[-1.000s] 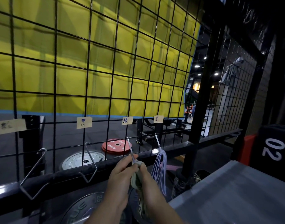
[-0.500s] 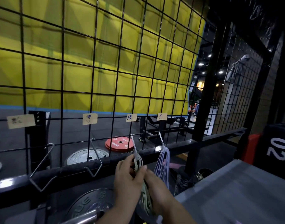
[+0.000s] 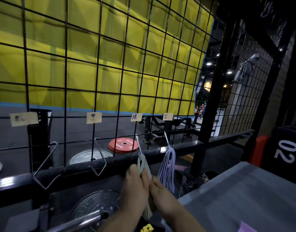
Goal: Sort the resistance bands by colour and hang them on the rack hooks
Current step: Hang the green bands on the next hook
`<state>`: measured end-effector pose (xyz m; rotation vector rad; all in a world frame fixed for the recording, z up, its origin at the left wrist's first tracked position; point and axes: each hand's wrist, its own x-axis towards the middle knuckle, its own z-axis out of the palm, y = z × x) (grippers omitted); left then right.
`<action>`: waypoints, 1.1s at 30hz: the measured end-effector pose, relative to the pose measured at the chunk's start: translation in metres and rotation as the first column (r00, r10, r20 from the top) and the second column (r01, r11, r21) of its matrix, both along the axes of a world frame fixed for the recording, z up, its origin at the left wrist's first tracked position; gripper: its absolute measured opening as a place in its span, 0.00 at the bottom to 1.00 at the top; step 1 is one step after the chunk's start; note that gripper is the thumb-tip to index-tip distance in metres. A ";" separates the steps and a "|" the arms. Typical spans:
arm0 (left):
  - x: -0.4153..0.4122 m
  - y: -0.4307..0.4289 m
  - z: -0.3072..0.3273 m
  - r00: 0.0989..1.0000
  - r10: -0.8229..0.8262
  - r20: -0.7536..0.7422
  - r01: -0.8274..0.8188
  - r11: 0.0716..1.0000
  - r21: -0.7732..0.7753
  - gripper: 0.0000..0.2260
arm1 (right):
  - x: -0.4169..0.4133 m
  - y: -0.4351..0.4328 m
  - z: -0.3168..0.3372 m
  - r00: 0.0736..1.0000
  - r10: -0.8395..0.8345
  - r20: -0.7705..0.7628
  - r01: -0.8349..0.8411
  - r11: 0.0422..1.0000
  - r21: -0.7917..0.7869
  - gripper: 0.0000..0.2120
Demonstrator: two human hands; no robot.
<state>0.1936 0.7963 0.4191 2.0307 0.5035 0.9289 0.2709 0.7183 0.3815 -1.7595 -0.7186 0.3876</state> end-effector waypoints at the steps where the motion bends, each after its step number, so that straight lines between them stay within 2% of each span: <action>1: 0.001 0.002 -0.002 1.000 0.002 0.005 -0.002 1.000 -0.002 0.11 | 0.000 0.001 -0.003 1.000 0.010 -0.010 -0.010 1.000 0.021 0.15; 3: 0.003 0.004 -0.008 1.000 0.002 -0.005 -0.002 1.000 0.012 0.11 | 0.002 0.001 -0.011 0.999 0.015 -0.031 -0.014 0.999 0.037 0.14; 8: -0.001 0.001 -0.028 0.996 0.001 -0.092 0.007 0.996 0.085 0.11 | 0.014 -0.008 -0.051 0.992 -0.062 -0.107 0.053 0.995 -0.086 0.15; 13: -0.001 -0.001 -0.036 0.997 -0.010 -0.076 0.017 0.996 0.093 0.11 | 0.017 -0.015 -0.058 0.965 -0.021 -0.261 0.034 0.998 0.047 0.16; 19: -0.007 -0.005 -0.041 0.992 -0.001 -0.128 0.015 0.993 0.114 0.14 | 0.011 -0.020 -0.054 0.990 -0.047 -0.133 0.046 0.999 -0.013 0.11; 23: -0.015 -0.010 -0.044 0.984 -0.022 -0.176 0.037 0.996 0.082 0.13 | 0.009 -0.021 -0.051 0.984 0.004 -0.176 -0.001 1.000 0.018 0.09; 27: -0.018 -0.013 -0.043 0.973 -0.019 -0.232 0.040 0.996 0.085 0.13 | 0.007 -0.024 -0.044 0.988 0.012 -0.153 -0.018 0.999 -0.033 0.09; 33: -0.018 -0.013 -0.049 0.966 -0.052 -0.254 0.072 0.995 0.070 0.13 | 0.004 -0.027 -0.044 0.994 0.003 -0.112 -0.006 1.000 -0.025 0.11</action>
